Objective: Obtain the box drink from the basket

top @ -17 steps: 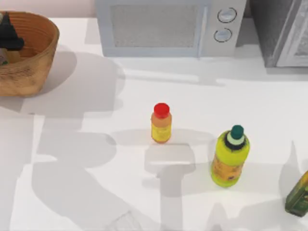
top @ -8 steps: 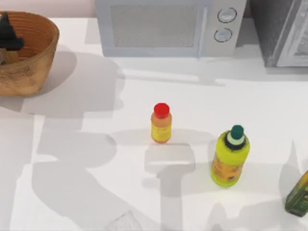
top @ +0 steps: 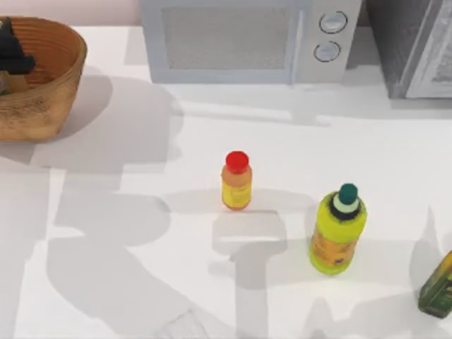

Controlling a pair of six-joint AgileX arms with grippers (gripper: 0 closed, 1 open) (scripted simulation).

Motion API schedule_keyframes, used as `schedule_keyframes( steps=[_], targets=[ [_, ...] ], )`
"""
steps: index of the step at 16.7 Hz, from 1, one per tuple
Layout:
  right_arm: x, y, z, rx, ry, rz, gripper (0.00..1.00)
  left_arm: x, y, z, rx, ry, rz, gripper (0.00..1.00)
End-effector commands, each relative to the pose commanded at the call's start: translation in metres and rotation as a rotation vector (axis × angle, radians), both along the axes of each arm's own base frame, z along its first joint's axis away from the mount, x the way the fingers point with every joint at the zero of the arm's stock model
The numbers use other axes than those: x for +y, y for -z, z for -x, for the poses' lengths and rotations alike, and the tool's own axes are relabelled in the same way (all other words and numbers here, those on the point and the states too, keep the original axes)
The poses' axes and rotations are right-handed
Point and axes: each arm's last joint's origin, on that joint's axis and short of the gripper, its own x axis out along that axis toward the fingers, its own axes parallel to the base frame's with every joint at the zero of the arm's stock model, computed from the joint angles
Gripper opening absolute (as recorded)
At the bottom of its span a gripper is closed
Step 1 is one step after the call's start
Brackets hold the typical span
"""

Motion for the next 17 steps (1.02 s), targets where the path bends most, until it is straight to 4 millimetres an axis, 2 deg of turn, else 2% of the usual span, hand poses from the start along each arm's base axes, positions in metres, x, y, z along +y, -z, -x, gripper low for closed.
schedule_keyframes(
  steps=[3, 5, 11, 14, 17],
  targets=[
    [0.0, 0.0, 0.0, 0.0, 0.0, 0.0, 1.0, 0.0, -0.003, -0.001, 0.013, 0.0, 0.004, 0.0],
    [0.0, 0.0, 0.0, 0.0, 0.0, 0.0, 1.0, 0.001, -0.015, -0.003, 0.015, -0.001, 0.005, 0.0],
    [0.0, 0.0, 0.0, 0.0, 0.0, 0.0, 1.0, 0.002, -0.082, -0.01, 0.0, -0.001, 0.0, 0.0],
    [0.0, 0.0, 0.0, 0.0, 0.0, 0.0, 1.0, 0.001, -0.116, -0.007, -0.001, 0.0, -0.002, 0.0],
    [0.0, 0.0, 0.0, 0.0, 0.0, 0.0, 1.0, 0.0, -0.141, -0.002, 0.0, 0.001, -0.001, 0.0]
  ],
)
